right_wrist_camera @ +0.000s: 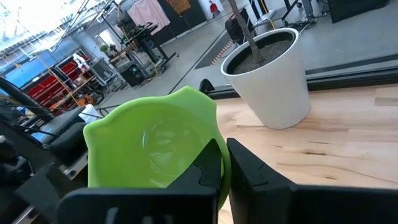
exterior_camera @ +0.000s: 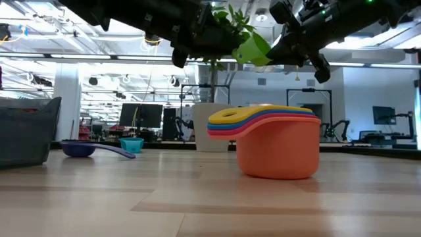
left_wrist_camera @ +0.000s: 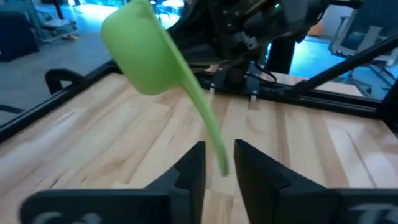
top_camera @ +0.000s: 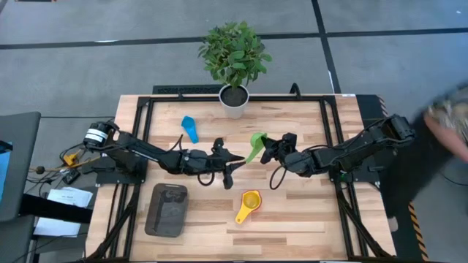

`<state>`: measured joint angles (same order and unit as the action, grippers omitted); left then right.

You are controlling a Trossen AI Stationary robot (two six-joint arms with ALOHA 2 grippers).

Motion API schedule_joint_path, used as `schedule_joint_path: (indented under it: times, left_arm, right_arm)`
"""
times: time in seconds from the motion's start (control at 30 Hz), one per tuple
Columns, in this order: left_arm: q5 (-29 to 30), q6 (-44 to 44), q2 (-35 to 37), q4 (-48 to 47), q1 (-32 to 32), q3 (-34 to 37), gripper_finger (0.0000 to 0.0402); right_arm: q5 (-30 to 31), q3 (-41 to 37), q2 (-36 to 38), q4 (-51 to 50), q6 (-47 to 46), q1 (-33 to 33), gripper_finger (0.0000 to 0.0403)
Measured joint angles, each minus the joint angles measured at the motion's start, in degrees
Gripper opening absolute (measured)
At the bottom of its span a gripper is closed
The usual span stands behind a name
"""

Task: Nest measuring cups in basket
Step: Stack the green measuring cup on top of the yellow measuring cup

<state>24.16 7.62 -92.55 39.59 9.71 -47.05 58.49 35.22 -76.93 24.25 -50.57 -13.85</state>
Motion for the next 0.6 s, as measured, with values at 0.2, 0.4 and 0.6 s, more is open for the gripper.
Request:
schedule_joint_path:
  times: [0.2, 0.4, 0.6]
  left_arm:
    - [-2.1, 2.0, -0.4, 0.0, -0.7, 0.0, 0.0022]
    - [-2.1, 2.1, -0.4, 0.2, -0.7, 0.0, 0.004]
    - [-2.8, 2.1, -0.4, 0.2, -1.1, 0.0, 0.0046]
  right_arm:
    - [-0.2, 0.0, 0.0, 0.2, 0.0, 0.0, 0.0022]
    - [-0.2, 0.0, 0.0, 0.3, 0.0, 0.0, 0.003]
    - [-0.7, 0.0, 0.0, 1.6, 0.0, 0.0, 0.0025]
